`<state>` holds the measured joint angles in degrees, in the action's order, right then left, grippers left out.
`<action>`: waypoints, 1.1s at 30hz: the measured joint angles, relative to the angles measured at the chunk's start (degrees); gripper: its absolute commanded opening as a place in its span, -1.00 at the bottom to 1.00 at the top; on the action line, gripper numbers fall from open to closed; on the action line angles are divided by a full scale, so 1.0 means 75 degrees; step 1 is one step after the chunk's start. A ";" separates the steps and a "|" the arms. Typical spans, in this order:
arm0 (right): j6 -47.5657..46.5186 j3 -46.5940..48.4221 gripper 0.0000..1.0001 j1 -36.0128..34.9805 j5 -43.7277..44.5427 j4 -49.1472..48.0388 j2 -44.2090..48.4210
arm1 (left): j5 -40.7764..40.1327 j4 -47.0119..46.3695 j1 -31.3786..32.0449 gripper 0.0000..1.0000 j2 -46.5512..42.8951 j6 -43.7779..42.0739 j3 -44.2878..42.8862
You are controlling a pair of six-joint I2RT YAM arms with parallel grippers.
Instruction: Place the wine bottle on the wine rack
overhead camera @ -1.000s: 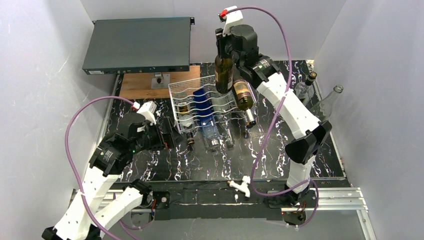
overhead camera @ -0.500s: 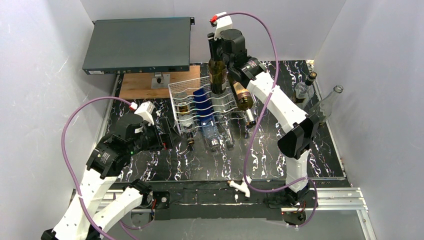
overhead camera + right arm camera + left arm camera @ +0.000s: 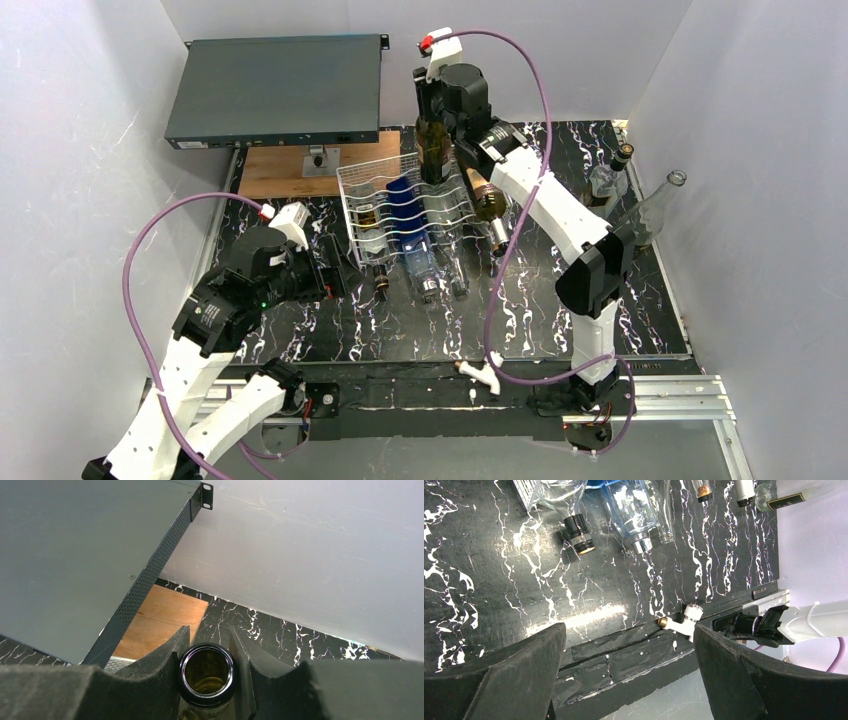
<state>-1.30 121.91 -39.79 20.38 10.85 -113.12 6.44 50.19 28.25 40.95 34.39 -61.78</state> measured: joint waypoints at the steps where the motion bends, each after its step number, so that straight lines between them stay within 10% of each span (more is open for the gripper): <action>1: -0.0015 -0.0149 -0.97 -0.0009 0.0003 -0.0134 0.0070 | 0.0000 0.0003 0.0000 0.97 0.0000 -0.0006 0.0000; 33: 0.1798 -0.7172 -0.97 -0.0670 0.0463 -0.0204 0.4849 | 0.0146 -0.0323 0.0000 0.97 0.0446 -0.0041 0.0029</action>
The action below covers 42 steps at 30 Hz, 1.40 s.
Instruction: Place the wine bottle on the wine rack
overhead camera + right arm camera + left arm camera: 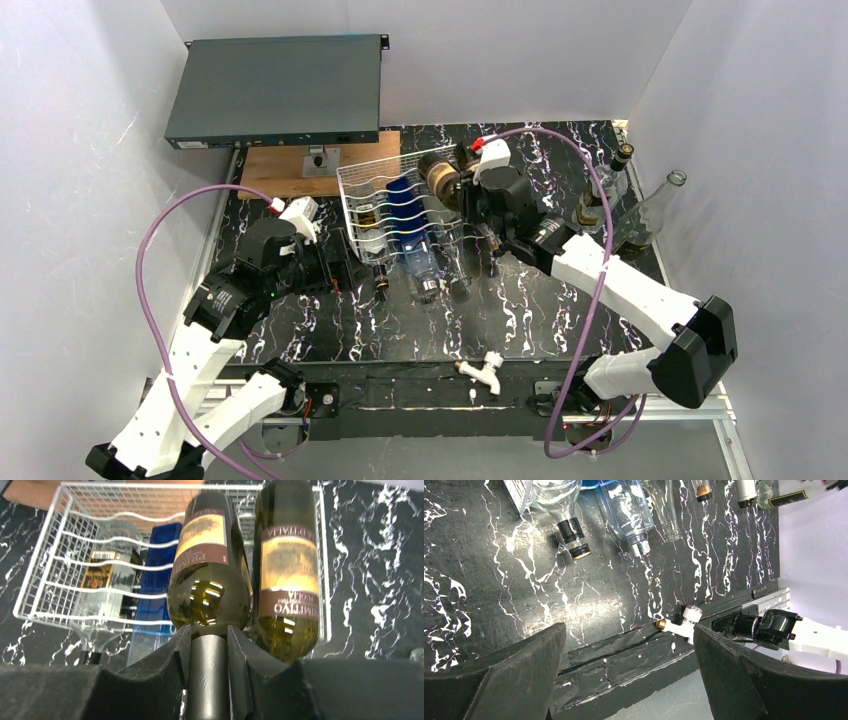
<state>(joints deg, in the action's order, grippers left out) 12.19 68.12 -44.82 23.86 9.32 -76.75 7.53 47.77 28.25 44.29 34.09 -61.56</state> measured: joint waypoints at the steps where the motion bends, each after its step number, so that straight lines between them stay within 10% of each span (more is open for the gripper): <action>1: 0.0079 -0.0181 -0.97 -0.0023 0.0000 0.0000 0.0087 | 0.0003 -0.0006 0.0000 0.97 0.0000 0.0000 0.0000; 17: 0.0901 -0.1638 -0.94 -0.0192 -0.0061 -0.1064 -0.0017 | 0.0102 -0.0137 0.0000 0.97 0.0026 0.0012 0.0009; 25: 0.1005 -0.1434 -0.11 -0.0178 -0.0146 -0.1105 -0.0306 | 0.0102 -0.0134 0.0000 0.97 -0.0032 0.0026 0.0017; 42: 0.0157 0.0309 0.41 -0.0181 0.0807 -0.0860 -0.2162 | 0.0108 -0.0073 0.0000 0.97 -0.0172 0.0026 0.0017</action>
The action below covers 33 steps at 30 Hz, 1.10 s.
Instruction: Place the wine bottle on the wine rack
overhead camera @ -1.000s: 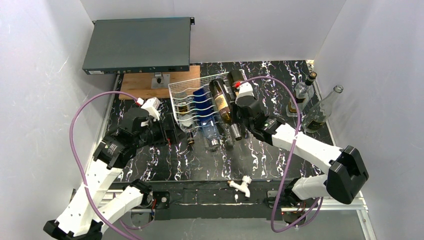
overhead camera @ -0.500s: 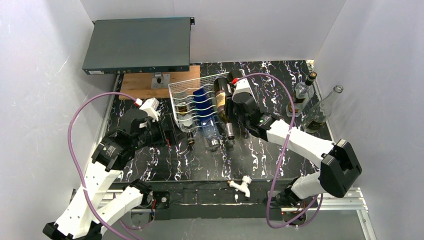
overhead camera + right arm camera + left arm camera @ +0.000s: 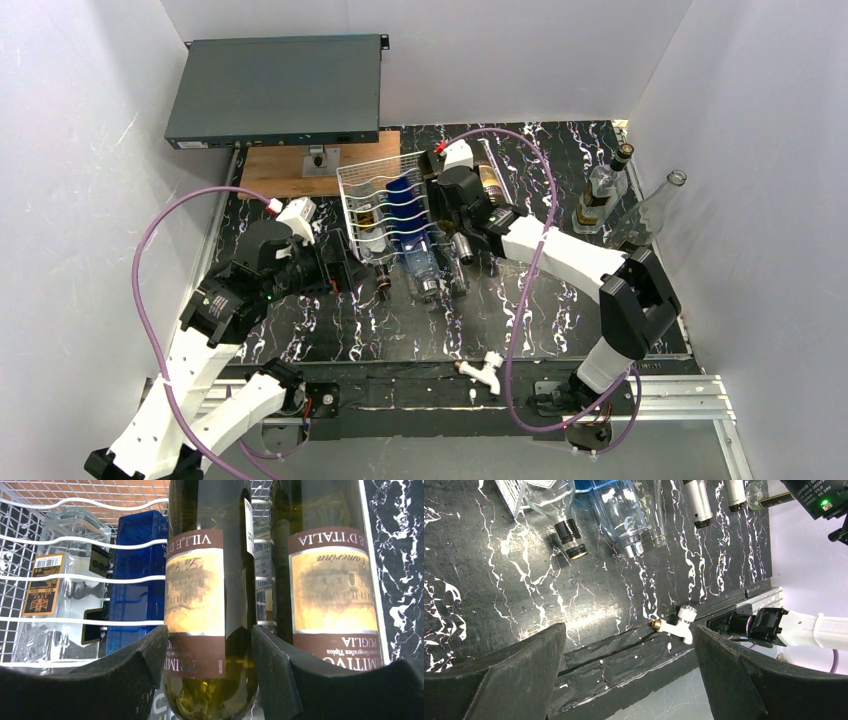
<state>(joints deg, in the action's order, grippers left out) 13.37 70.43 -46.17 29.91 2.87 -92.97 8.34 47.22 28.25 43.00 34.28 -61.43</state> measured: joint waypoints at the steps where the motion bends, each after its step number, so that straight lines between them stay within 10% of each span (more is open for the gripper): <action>1: -0.0032 0.0114 0.45 0.0000 0.0055 0.0076 -0.0090 | 0.0000 0.0000 0.0000 0.97 -0.0006 0.0000 -0.0003; 17: -0.0356 0.0854 0.93 -0.0012 0.0157 0.1297 -0.0423 | -0.0006 0.0140 0.0000 0.97 -0.0064 0.0000 -0.0006; 33: 0.0213 -0.0175 0.83 -0.0012 -0.0734 0.2221 0.1300 | -0.0006 0.0128 0.0000 0.97 0.0090 0.0000 -0.0006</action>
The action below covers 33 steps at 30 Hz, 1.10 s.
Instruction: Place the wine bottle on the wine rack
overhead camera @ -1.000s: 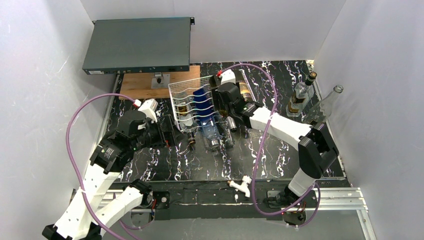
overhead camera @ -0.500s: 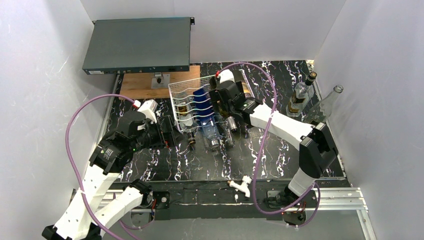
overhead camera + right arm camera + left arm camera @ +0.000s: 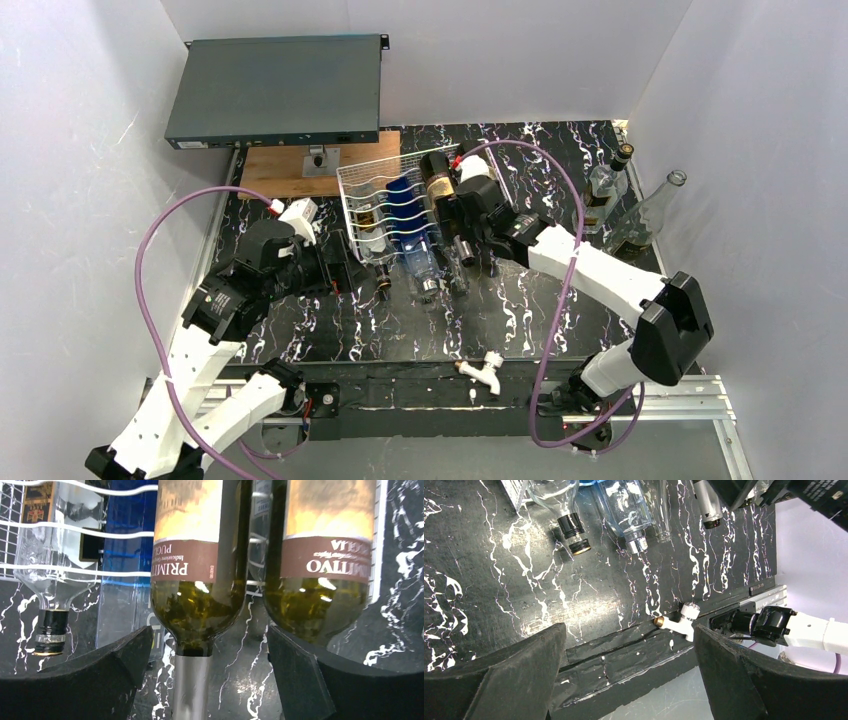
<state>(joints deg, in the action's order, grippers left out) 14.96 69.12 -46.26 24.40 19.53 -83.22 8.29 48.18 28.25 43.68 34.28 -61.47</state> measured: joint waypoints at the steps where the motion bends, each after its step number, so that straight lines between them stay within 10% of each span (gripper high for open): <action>1: 0.0070 -0.0114 0.81 0.0000 -0.0087 0.0026 -0.0029 | 0.0003 0.0000 0.0000 0.97 0.0000 0.0003 0.0000; 4: 0.0373 -0.0192 0.19 0.0000 -0.0052 -0.0087 -0.0280 | 0.0003 0.0000 0.0000 0.97 -0.0055 0.0032 0.0000; 8: 0.1003 -0.0356 -0.08 -0.0079 0.0367 -0.0918 -0.0542 | -0.0003 0.0012 0.0000 0.99 -0.0297 0.0117 0.0000; 17: 0.1131 -0.0478 0.57 -0.0117 0.0571 -0.1189 -0.0501 | -0.0050 0.0210 0.0000 0.99 -0.0449 0.0114 -0.0003; 33: -0.0204 0.0586 0.97 -0.0003 0.1614 -0.0067 0.1169 | -0.0032 0.0201 0.0000 0.99 -0.0297 0.0111 -0.0012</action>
<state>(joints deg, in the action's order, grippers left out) 13.43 73.52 -46.28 36.51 19.03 -74.46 8.05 49.69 28.25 41.45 35.11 -61.56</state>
